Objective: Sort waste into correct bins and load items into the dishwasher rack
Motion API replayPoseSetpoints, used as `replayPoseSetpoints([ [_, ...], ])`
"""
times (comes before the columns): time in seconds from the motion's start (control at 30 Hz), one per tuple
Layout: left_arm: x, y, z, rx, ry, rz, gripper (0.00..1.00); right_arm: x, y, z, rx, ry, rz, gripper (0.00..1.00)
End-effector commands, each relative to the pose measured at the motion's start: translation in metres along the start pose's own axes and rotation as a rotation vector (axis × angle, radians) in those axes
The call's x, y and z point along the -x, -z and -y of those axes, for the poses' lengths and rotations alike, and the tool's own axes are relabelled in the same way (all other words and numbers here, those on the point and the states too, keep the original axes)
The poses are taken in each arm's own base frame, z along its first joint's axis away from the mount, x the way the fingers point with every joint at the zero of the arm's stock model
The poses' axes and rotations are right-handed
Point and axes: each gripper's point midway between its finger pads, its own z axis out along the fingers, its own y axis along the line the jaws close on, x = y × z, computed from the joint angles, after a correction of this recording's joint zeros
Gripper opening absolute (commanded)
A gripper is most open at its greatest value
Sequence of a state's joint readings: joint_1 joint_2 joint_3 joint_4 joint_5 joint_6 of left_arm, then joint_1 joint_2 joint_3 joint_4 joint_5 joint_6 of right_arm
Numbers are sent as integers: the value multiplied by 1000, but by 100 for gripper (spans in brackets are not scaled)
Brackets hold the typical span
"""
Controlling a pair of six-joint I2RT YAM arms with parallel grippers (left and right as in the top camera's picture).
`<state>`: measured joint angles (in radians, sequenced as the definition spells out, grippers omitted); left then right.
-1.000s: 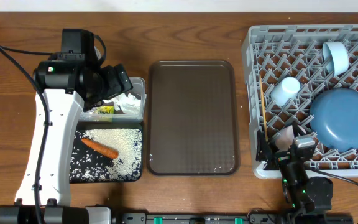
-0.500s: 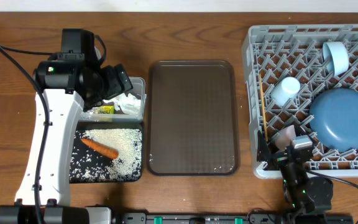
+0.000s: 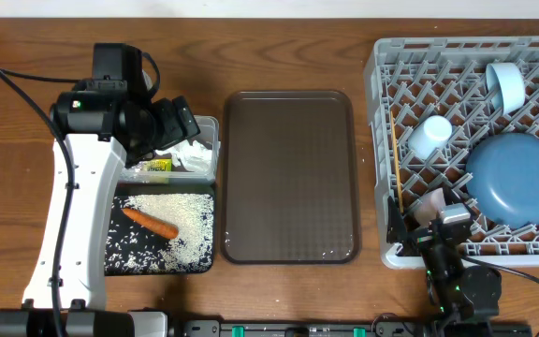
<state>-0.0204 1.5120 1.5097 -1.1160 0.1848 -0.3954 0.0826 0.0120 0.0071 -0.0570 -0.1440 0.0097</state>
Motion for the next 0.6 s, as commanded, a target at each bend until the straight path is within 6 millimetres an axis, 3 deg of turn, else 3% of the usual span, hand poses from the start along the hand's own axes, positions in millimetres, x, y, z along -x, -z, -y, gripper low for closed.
replayPoseSetpoints([
  [0.0,5,11,4,-20,0,31,95,0,0,2,-12,18,0,99],
  [0.37,3,18,7,-32,-10,47,95,0,0,2,-12,18,0,99],
  [0.47,0,37,11,-60,-25,97,95,0,0,2,-12,18,0,99],
  [0.57,-6,69,17,-109,-49,179,95,0,0,2,-12,18,0,99],
])
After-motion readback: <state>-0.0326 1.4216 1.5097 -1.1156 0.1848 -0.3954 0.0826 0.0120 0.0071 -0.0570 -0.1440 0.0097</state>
